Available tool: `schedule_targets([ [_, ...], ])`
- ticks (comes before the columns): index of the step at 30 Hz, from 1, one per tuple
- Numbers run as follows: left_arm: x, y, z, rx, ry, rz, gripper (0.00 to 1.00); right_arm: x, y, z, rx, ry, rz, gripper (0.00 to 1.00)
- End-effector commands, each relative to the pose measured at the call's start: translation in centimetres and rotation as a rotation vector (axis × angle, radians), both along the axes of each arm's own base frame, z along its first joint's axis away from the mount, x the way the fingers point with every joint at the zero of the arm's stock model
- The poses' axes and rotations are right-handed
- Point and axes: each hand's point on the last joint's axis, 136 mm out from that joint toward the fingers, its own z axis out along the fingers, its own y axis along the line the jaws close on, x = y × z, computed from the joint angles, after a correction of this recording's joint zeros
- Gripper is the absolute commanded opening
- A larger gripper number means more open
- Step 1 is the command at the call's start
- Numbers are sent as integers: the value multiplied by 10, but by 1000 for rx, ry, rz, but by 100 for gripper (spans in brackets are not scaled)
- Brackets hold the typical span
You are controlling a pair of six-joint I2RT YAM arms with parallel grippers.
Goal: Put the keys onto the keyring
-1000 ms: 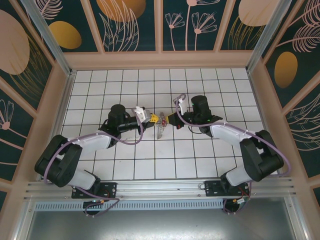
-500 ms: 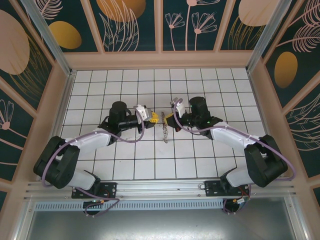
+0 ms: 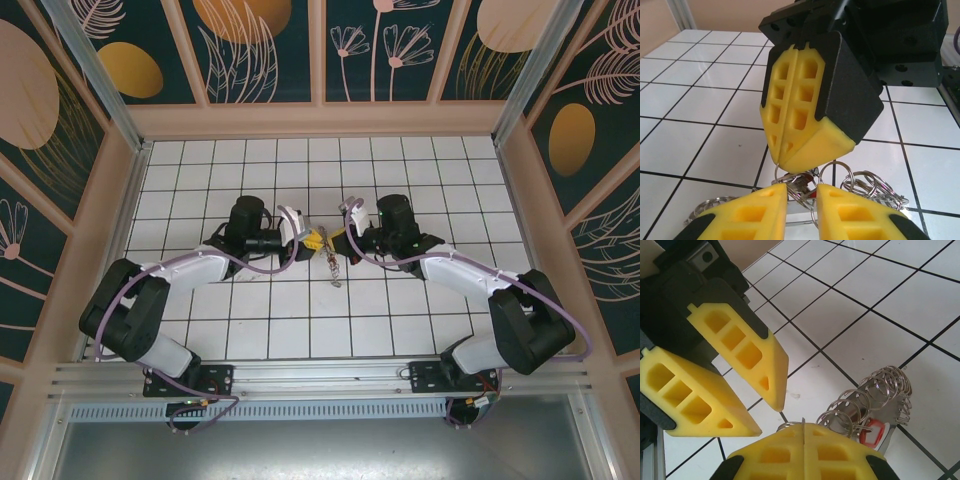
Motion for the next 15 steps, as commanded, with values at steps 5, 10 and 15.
schedule_targets([
  [5, -5, -5, -1, -6, 60, -41, 26, 4, 4, 25, 35, -75, 5, 0],
  [10, -2, -9, -6, 1, 99, -46, 27, 4, 4, 26, 37, -75, 6, 0],
  [15, 3, -10, -13, 18, 112, -26, 22, 3, 4, 27, 41, -77, 10, 0],
])
